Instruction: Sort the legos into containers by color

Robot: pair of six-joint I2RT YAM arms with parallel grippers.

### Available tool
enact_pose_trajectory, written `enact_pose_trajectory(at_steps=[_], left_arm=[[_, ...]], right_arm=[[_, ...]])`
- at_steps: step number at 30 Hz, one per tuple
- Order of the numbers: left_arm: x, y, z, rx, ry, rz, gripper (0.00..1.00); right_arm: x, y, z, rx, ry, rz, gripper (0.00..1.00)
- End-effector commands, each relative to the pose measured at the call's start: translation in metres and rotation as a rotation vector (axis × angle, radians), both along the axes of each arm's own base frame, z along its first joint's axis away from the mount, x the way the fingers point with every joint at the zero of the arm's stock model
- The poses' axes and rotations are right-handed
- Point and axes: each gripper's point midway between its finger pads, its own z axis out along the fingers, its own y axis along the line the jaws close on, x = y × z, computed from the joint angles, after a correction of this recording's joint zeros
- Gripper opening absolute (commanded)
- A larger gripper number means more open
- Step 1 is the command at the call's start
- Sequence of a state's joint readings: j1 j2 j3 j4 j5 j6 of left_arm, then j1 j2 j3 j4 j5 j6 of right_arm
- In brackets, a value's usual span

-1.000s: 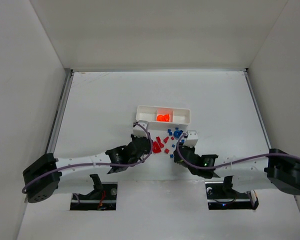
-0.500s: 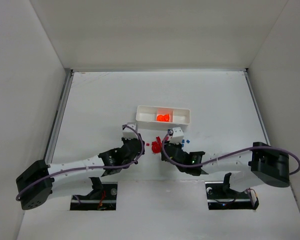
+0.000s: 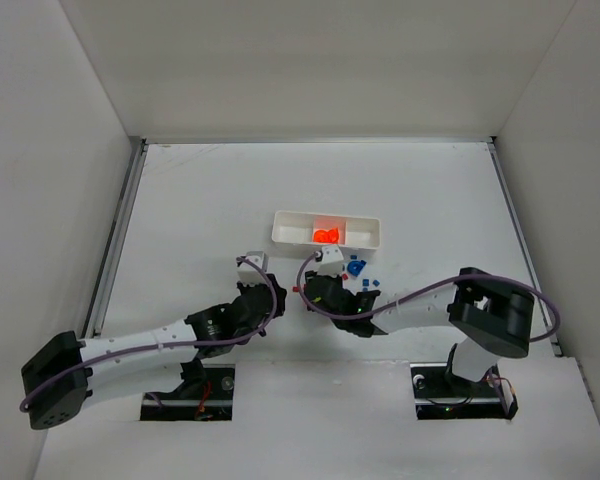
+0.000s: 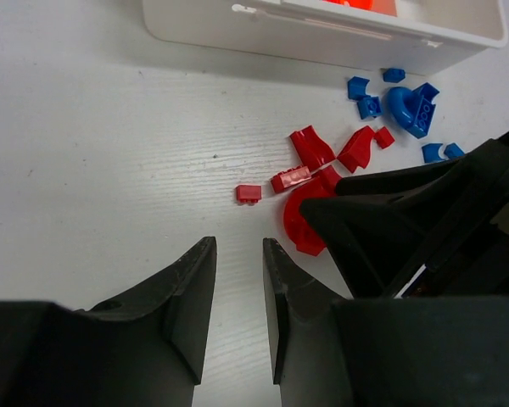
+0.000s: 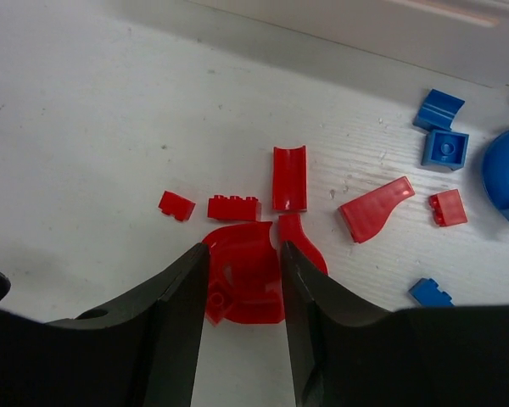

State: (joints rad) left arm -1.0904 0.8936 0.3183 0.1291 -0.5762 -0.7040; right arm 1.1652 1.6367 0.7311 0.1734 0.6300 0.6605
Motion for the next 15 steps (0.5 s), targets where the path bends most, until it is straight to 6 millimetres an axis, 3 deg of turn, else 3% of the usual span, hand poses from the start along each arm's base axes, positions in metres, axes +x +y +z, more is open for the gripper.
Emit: enact_pose_trajectory(at_steps=[1, 5, 11, 15], left_arm=[[0.002, 0.002, 0.007, -0.038, -0.008, 0.023, 0.26], [0.003, 0.001, 0.009, -0.038, -0.015, 0.019, 0.27], [0.007, 0.007, 0.012, -0.04, -0.019, 0.037, 0.27], [0.007, 0.007, 0.014, -0.041, -0.022, 0.037, 0.27]], right_arm=[[0.006, 0.008, 0.002, 0.019, -0.007, -0.003, 0.43], [0.006, 0.006, -0.003, -0.001, 0.001, -0.006, 0.39], [-0.004, 0.001, 0.008, 0.041, -0.006, -0.015, 0.33], [-0.006, 0.001, 0.005, 0.035, 0.002, -0.008, 0.34]])
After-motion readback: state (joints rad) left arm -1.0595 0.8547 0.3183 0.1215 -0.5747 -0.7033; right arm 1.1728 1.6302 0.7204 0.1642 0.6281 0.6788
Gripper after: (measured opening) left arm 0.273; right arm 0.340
